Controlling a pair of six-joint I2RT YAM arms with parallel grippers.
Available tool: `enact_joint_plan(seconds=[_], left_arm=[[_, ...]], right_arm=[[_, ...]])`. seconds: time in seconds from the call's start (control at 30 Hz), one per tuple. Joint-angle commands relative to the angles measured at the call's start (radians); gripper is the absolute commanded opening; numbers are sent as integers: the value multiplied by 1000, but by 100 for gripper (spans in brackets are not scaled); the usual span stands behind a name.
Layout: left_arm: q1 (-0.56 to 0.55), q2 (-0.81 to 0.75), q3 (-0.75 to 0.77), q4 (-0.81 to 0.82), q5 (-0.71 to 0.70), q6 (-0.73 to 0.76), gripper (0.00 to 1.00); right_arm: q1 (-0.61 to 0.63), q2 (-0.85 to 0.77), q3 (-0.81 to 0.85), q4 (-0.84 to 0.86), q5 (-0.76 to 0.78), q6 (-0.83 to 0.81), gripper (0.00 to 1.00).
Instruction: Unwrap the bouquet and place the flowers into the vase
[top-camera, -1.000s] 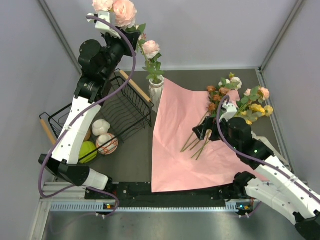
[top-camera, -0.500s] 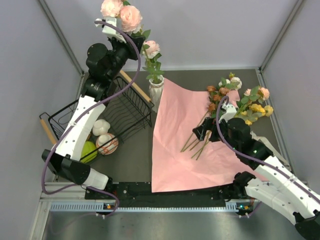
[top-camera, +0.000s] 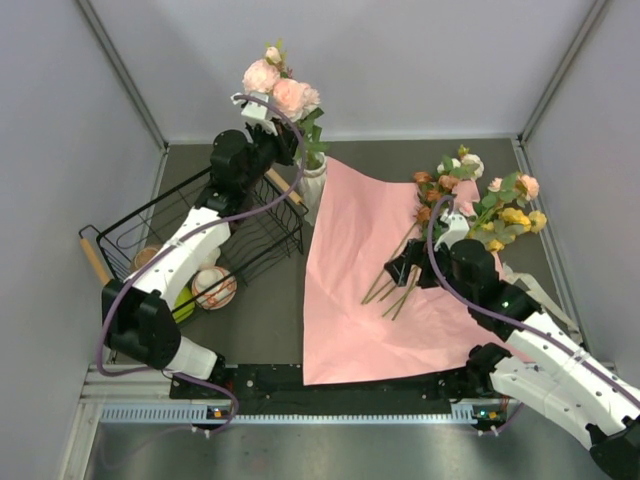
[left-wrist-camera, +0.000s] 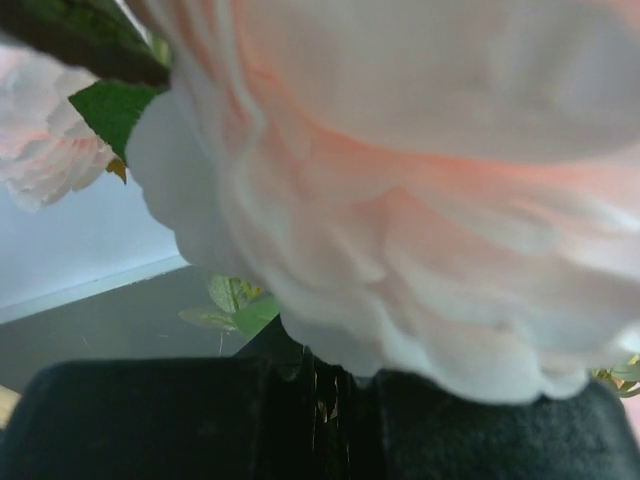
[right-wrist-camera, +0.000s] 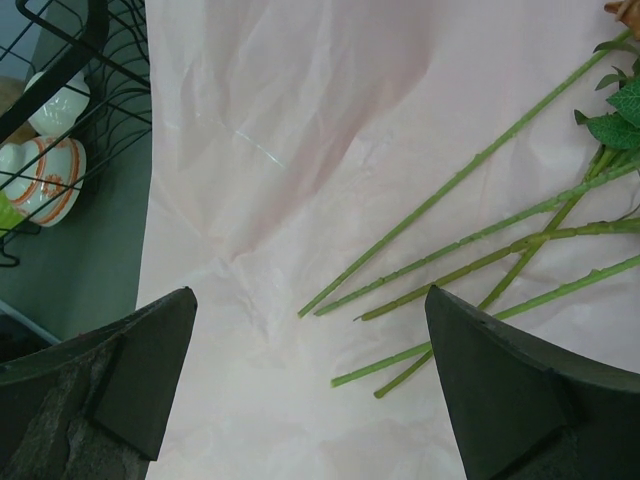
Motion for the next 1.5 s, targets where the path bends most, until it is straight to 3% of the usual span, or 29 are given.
enact_joint_plan(seconds=[0.0, 0.27, 0.5, 0.73, 1.0, 1.13, 1.33, 1.47], left_arm=[[-4, -6, -47, 141, -10, 33, 0], [-4, 14, -116, 168, 3, -11, 1], [-4, -10, -139, 140, -57, -17, 12], [-4, -21, -136, 103, -76, -28, 46], [-4, -50, -77, -15, -88, -37, 66], [-4, -102, -68, -91, -100, -60, 99], [-1, -216, -42, -340, -120, -169, 99], [2, -343, -68, -458, -71, -180, 99]], right_arm=[[-8, -21, -5, 32, -9, 11, 99], [-8, -11, -12, 40, -15, 27, 99], [-8, -11, -11, 40, -24, 32, 99], [-8, 2, -8, 38, -24, 47, 99], [-8, 16, 6, 23, -15, 55, 99], [-11, 28, 11, -17, 46, 86, 99], [-81, 74, 52, -123, 215, 218, 97], [-218, 88, 44, -150, 146, 256, 95]])
